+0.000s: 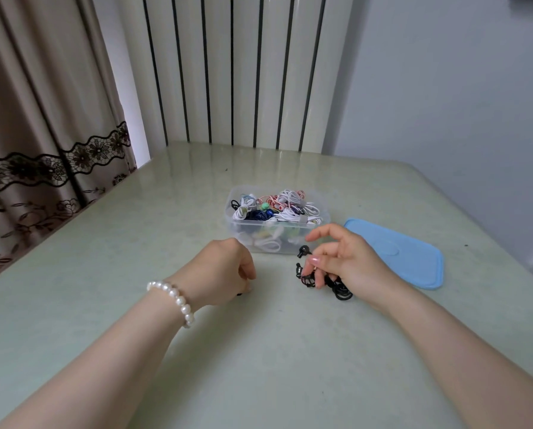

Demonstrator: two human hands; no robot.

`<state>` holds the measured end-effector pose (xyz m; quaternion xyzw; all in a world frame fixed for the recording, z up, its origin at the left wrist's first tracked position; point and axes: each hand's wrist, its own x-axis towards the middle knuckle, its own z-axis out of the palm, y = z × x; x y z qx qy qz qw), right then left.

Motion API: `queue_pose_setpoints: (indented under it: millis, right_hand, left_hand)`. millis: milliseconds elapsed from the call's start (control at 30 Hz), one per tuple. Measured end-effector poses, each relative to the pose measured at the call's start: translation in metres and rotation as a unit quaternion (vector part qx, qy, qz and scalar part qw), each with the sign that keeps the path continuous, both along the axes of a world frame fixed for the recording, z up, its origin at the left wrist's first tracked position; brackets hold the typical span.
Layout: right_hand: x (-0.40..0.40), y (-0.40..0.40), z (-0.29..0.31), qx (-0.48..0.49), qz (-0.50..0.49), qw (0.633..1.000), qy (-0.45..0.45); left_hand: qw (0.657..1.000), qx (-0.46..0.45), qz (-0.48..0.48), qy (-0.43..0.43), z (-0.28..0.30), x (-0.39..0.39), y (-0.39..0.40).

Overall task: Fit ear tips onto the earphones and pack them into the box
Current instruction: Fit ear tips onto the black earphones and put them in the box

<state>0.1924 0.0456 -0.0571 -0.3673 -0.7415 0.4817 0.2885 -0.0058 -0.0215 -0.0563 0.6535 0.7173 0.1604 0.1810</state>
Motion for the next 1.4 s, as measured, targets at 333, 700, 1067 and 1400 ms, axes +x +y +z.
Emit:
queue_pose_setpoints:
  millis: [333, 700, 1067, 1400]
  right_hand:
    - [-0.008, -0.012, -0.007, 0.011, -0.024, 1.000, 0.010]
    - [-0.014, -0.021, -0.013, 0.032, -0.057, 0.997, 0.030]
    - [-0.010, -0.020, -0.020, 0.200, -0.092, 0.974, -0.047]
    - [-0.008, -0.019, -0.021, 0.320, -0.065, 0.940, -0.099]
  left_hand:
    - [0.999, 0.021, -0.037, 0.029, 0.003, 0.002, -0.003]
    - [0.966, 0.114, 0.005, -0.233, -0.014, 0.025, 0.006]
    - [0.804, 0.033, 0.055, -0.591, -0.011, 0.041, -0.001]
    - [0.791, 0.018, 0.049, -0.610, -0.011, 0.040, -0.001]
